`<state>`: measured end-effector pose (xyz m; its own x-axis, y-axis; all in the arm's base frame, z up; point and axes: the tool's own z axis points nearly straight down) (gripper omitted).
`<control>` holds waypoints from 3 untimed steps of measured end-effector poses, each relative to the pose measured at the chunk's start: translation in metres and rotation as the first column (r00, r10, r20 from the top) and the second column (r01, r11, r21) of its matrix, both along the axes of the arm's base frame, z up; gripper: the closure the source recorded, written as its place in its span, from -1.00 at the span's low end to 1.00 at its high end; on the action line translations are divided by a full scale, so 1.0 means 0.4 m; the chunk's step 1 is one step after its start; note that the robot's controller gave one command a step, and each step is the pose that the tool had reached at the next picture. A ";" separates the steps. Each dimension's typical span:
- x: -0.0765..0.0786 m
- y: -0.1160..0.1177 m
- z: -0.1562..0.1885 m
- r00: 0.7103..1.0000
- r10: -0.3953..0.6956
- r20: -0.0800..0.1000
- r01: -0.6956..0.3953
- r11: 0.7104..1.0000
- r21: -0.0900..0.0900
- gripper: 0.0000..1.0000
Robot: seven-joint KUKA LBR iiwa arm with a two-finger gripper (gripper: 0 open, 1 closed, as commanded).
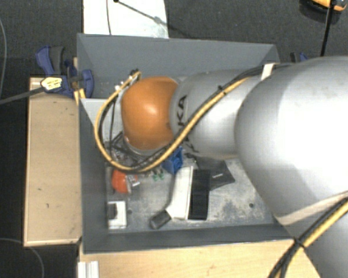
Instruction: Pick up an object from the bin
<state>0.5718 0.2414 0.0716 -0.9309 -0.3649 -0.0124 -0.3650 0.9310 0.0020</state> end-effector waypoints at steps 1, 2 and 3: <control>0.005 -0.004 0.018 1.000 -0.016 0.008 0.016 1.000 0.013 1.00; 0.005 -0.004 0.018 1.000 -0.017 0.008 0.017 1.000 0.013 1.00; 0.002 -0.004 0.026 1.000 -0.018 0.007 0.018 1.000 0.013 1.00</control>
Offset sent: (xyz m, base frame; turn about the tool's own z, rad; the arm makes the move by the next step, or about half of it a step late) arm 0.0000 0.0000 0.0000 0.0000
